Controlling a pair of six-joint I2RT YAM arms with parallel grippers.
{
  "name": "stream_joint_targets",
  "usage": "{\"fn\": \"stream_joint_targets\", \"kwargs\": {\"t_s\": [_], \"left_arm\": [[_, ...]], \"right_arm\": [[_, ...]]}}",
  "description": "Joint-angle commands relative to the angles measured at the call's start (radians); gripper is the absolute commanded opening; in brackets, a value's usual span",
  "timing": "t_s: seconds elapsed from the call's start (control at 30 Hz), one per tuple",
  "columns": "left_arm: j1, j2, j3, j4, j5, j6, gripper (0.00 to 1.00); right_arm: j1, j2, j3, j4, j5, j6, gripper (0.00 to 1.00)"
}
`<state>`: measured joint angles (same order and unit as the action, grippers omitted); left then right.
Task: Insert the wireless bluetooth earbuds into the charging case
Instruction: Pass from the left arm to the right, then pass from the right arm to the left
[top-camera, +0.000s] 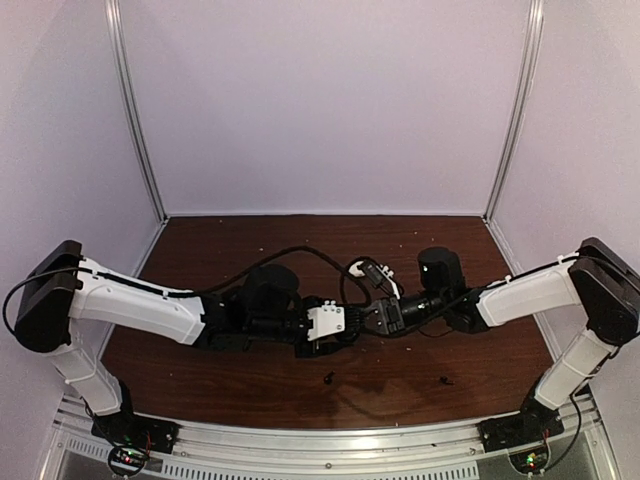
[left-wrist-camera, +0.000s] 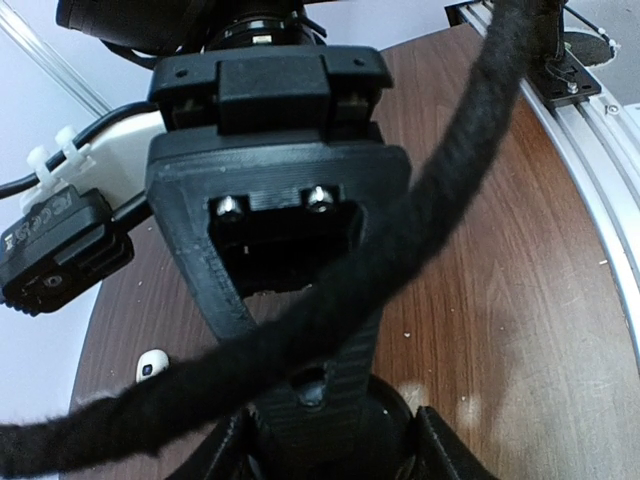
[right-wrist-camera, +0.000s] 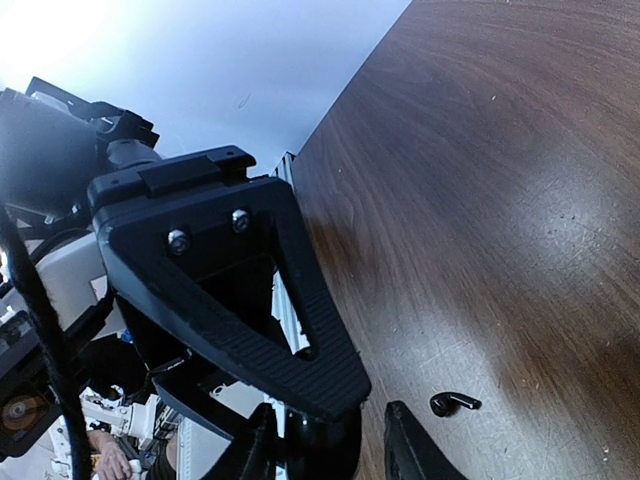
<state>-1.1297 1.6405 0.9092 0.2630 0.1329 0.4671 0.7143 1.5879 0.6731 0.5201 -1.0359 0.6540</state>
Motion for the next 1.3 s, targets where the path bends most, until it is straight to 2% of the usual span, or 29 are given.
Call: {"fn": "stream_joint_targets", "kwargs": {"t_s": [0.0,0.1,0.2,0.37,0.5,0.77,0.87,0.97,1.13,1.27], "left_arm": [[-0.008,-0.036,0.018,0.022,-0.003,0.017,0.47],[-0.008,-0.038,0.016,0.021,-0.008,0.017,0.48],[-0.008,-0.042,0.017,0.023,-0.039,-0.001,0.56],[-0.008,-0.084,-0.004,0.054,-0.115,-0.061,0.75],[-0.007,-0.16,-0.052,0.099,-0.203,-0.122,0.97],[0.015,-0.354,-0.172,0.181,-0.334,-0.373,0.98],[0.054,-0.394,-0.138,0.114,-0.15,-0.459,0.98],[0.063,-0.431,-0.144,0.149,-0.001,-0.524,0.98],[0.063,-0.405,-0.086,0.14,0.1,-0.59,0.97],[0.063,-0.349,-0.03,0.134,0.246,-0.58,0.87]], "right_arm": [[0.008,0.012,0.032,0.012,-0.016,-0.013,0.35],[0.007,0.011,0.035,0.012,-0.013,-0.013,0.29],[0.008,0.008,0.037,0.016,-0.008,-0.01,0.23],[0.006,-0.005,0.039,0.033,-0.003,-0.004,0.19],[0.0,-0.024,0.045,0.031,0.004,-0.015,0.18],[-0.031,-0.168,0.06,0.075,0.058,-0.082,0.17],[-0.03,-0.222,0.078,0.095,0.089,-0.13,0.18],[-0.031,-0.255,0.098,0.133,0.102,-0.162,0.17],[-0.012,-0.285,0.124,0.205,0.102,-0.172,0.16],[0.02,-0.291,0.144,0.209,0.086,-0.193,0.16]]}}
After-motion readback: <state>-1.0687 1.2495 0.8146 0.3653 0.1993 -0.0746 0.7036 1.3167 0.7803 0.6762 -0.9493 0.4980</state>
